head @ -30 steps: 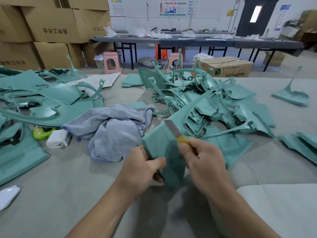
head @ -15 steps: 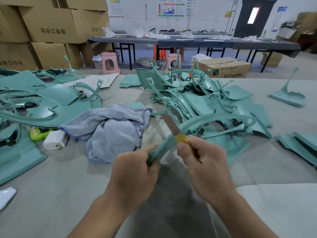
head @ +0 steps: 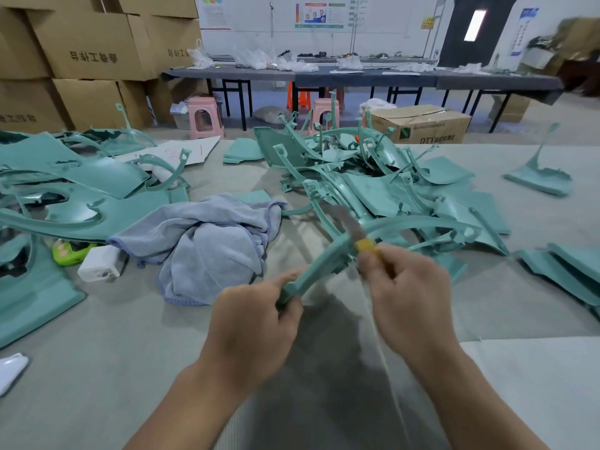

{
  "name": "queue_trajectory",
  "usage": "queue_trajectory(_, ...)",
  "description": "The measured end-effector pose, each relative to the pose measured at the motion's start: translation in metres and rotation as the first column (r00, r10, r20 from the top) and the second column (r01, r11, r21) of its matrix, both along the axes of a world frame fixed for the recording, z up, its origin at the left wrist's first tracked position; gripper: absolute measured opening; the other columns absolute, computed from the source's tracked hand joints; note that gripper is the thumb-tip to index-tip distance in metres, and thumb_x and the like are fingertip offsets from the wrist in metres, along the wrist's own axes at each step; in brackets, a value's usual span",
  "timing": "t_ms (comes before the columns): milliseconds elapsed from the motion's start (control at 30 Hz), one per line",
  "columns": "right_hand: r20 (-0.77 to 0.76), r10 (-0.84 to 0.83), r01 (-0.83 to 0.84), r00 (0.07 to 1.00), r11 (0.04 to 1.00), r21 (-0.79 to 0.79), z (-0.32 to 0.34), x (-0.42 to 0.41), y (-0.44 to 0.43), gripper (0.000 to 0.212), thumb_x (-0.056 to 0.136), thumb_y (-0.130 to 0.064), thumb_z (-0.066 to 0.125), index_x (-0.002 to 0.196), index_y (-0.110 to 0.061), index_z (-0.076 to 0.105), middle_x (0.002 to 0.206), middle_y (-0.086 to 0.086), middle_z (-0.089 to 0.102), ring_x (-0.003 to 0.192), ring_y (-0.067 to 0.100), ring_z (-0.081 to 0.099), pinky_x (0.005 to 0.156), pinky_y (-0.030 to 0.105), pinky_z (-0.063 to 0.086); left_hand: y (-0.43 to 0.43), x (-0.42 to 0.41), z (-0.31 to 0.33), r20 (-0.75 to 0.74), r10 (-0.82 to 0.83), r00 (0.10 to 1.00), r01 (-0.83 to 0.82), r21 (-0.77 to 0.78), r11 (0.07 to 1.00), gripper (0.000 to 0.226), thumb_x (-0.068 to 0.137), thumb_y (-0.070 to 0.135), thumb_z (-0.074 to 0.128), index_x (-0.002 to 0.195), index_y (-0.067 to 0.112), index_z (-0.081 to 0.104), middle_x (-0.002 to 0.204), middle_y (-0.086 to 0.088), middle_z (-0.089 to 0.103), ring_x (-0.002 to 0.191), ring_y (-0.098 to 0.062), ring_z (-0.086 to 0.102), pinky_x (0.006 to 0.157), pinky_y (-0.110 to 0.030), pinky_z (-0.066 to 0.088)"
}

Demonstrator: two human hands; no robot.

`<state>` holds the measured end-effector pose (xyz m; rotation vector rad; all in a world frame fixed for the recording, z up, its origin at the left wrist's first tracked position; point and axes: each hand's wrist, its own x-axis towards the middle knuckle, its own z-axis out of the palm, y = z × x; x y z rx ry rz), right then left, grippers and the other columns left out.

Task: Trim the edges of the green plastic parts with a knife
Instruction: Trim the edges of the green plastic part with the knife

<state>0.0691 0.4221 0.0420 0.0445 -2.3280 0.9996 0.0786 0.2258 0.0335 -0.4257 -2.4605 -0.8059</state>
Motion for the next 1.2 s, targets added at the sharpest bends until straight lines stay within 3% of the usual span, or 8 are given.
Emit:
queue_trajectory(167, 0.143, -0.363, 0.388, 0.921, 0.892, -0.232, 0.000, -0.012, 0.040, 0.045, 0.099, -0.030, 0.056, 0.067, 0.001, 0.060, 0.055, 0.013, 0.055, 0.056, 0.031, 0.051, 0.057, 0.040, 0.037, -0.002, 0.002, 0.001, 0.057, -0.002, 0.998, 0.002, -0.008, 1.000, 0.030, 0.077, 0.024, 0.066, 0.104, 0.030, 0.076, 0.041, 0.005, 0.039, 0.047, -0.015, 0.051, 0.046, -0.011, 0.029)
queue_trajectory(267, -0.014, -0.063, 0.058, 0.998, 0.974, -0.217, 0.001, 0.002, 0.014, 0.043, 0.098, -0.036, 0.058, 0.064, -0.010, 0.055, 0.052, 0.002, 0.048, 0.047, 0.013, 0.038, 0.049, 0.032, 0.032, -0.002, -0.003, -0.002, 0.029, 0.034, 0.999, -0.035, 0.007, 0.999, 0.019, 0.077, 0.025, 0.065, 0.095, 0.030, 0.069, 0.042, 0.004, 0.036, 0.046, -0.017, 0.048, 0.044, -0.017, 0.029)
queue_trajectory(367, 0.025, 0.247, -0.248, 0.969, 0.969, 0.009, -0.004, 0.011, -0.016, 0.036, 0.095, -0.047, 0.052, 0.065, -0.027, 0.049, 0.056, -0.009, 0.049, 0.050, 0.010, 0.043, 0.048, 0.021, 0.031, -0.004, -0.004, -0.001, 0.056, 0.052, 0.997, -0.053, 0.020, 0.998, 0.017, 0.079, 0.029, 0.061, 0.092, 0.031, 0.051, 0.046, 0.003, 0.048, 0.055, -0.021, 0.052, 0.045, -0.025, 0.032)
queue_trajectory(567, 0.113, -0.241, 0.250, 0.964, 0.965, -0.075, -0.009, -0.007, 0.007, 0.046, 0.104, -0.034, 0.052, 0.062, -0.015, 0.054, 0.051, -0.002, 0.052, 0.052, 0.018, 0.050, 0.050, 0.030, 0.033, -0.009, -0.009, -0.005, 0.071, 0.077, 0.994, -0.085, 0.112, 0.990, 0.032, 0.078, 0.032, 0.057, 0.056, 0.025, 0.035, 0.049, -0.001, 0.049, 0.056, -0.023, 0.049, 0.045, -0.025, 0.031)
queue_trajectory(733, 0.048, 0.178, -0.181, 0.983, 0.982, 0.052, -0.011, 0.008, -0.025, 0.035, 0.098, -0.051, 0.044, 0.070, -0.030, 0.048, 0.062, -0.011, 0.056, 0.058, 0.014, 0.052, 0.052, 0.026, 0.038, -0.011, -0.011, -0.004, 0.116, 0.061, 0.991, -0.078, 0.142, 0.987, 0.023, 0.077, 0.035, 0.057, 0.072, 0.014, 0.064, 0.056, -0.001, 0.062, 0.059, -0.028, 0.060, 0.057, -0.043, 0.049)
queue_trajectory(900, 0.110, -0.153, 0.160, 0.982, 0.986, -0.052, -0.010, -0.009, -0.008, 0.044, 0.104, -0.037, 0.048, 0.065, -0.017, 0.050, 0.052, -0.005, 0.049, 0.056, 0.017, 0.047, 0.057, 0.037, 0.028, -0.012, -0.010, -0.003, 0.105, 0.081, 0.991, -0.098, 0.170, 0.980, 0.027, 0.077, 0.034, 0.057, 0.062, 0.012, 0.054, 0.049, 0.001, 0.052, 0.054, -0.026, 0.053, 0.053, -0.043, 0.045)
queue_trajectory(1067, 0.074, 0.176, -0.179, 0.982, 0.983, 0.043, -0.009, 0.010, -0.024, 0.040, 0.099, -0.048, 0.046, 0.068, -0.023, 0.050, 0.064, -0.007, 0.057, 0.058, 0.017, 0.051, 0.054, 0.031, 0.038, -0.010, -0.010, -0.006, 0.101, 0.068, 0.993, -0.084, 0.163, 0.983, 0.023, 0.076, 0.034, 0.058, 0.072, 0.012, 0.064, 0.056, 0.001, 0.061, 0.056, -0.022, 0.059, 0.056, -0.042, 0.049)
queue_trajectory(1200, 0.073, -0.206, 0.213, 0.976, 0.970, -0.112, -0.004, -0.007, -0.001, 0.044, 0.102, -0.034, 0.052, 0.064, -0.013, 0.058, 0.048, -0.001, 0.050, 0.052, 0.020, 0.049, 0.055, 0.036, 0.034, -0.013, -0.014, -0.008, 0.156, 0.097, 0.983, -0.133, 0.235, 0.963, 0.026, 0.075, 0.034, 0.058, 0.070, 0.010, 0.064, 0.059, 0.000, 0.064, 0.062, -0.027, 0.062, 0.059, -0.046, 0.051)
